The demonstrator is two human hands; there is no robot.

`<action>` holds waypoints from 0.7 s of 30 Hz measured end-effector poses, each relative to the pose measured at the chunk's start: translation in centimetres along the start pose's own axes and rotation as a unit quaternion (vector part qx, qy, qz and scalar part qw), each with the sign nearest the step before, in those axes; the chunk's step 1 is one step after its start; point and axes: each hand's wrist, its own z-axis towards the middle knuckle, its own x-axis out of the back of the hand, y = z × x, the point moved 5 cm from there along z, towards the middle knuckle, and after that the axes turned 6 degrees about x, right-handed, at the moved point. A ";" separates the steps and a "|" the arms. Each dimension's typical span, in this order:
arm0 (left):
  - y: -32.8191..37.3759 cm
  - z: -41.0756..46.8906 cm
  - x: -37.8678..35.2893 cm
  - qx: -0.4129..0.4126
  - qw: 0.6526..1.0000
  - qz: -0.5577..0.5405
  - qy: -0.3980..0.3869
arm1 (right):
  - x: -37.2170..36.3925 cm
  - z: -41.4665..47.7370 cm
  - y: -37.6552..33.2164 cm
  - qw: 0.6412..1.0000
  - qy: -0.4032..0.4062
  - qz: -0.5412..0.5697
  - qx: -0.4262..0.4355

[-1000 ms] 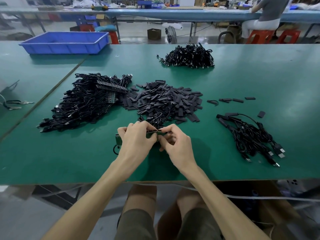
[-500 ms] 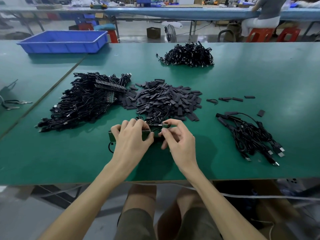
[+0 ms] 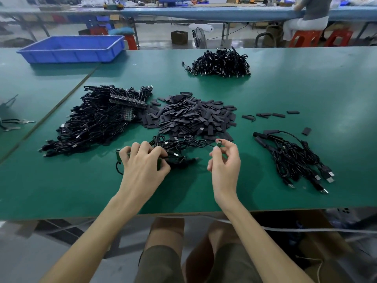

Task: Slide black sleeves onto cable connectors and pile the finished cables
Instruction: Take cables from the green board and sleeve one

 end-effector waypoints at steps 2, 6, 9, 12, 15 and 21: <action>-0.9 0.1 0.2 -0.007 1.000 0.005 0.012 | 0.0 0.0 0.2 1.000 0.007 0.003 -0.007; -3.1 0.4 0.5 -0.018 0.998 0.054 0.019 | 0.4 0.2 0.5 0.999 0.043 0.002 -0.025; -4.9 0.8 0.5 -0.018 0.996 0.086 0.012 | 0.8 0.2 0.7 0.996 0.077 0.020 -0.038; -6.6 0.9 0.6 -0.001 0.995 0.100 0.009 | 1.3 0.3 0.9 0.991 0.110 0.049 -0.056; -7.6 1.0 0.8 0.009 0.996 0.085 -0.007 | 1.0 0.2 0.7 0.993 0.092 0.048 -0.050; -6.3 0.8 3.1 0.000 0.992 -0.125 0.005 | 0.9 0.2 0.4 0.994 0.086 0.049 -0.041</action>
